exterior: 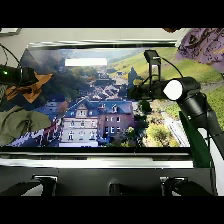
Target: Fold the clothes and pants, and hang the long-sleeved shirts on hangers.
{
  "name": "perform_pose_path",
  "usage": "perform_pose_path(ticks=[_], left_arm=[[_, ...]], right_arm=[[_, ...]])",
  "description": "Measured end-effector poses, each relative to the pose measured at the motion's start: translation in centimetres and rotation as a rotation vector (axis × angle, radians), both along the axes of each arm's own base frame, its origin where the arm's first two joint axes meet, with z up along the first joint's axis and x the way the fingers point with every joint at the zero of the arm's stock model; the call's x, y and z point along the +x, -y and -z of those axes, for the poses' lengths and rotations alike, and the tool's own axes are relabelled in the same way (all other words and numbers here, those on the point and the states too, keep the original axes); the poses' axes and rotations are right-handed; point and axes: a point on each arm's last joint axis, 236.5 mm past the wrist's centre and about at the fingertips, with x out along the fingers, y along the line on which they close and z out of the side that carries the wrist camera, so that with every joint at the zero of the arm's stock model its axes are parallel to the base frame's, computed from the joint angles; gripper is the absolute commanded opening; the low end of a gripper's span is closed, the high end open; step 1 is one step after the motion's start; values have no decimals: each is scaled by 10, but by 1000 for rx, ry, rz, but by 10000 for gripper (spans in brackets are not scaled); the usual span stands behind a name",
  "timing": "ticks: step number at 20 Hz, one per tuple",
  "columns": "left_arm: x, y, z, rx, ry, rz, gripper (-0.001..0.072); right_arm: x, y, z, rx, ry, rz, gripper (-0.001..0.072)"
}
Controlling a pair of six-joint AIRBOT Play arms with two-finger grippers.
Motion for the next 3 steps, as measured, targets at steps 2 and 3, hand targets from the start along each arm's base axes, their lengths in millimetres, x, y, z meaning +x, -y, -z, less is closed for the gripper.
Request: perform_pose_path(ticks=[2,3], left_arm=[[0,0,0,0,0,0,25],[0,0,0,0,0,0,25]], right_arm=[[0,0,0,-1,0,0,34],[0,0,0,-1,0,0,34]])
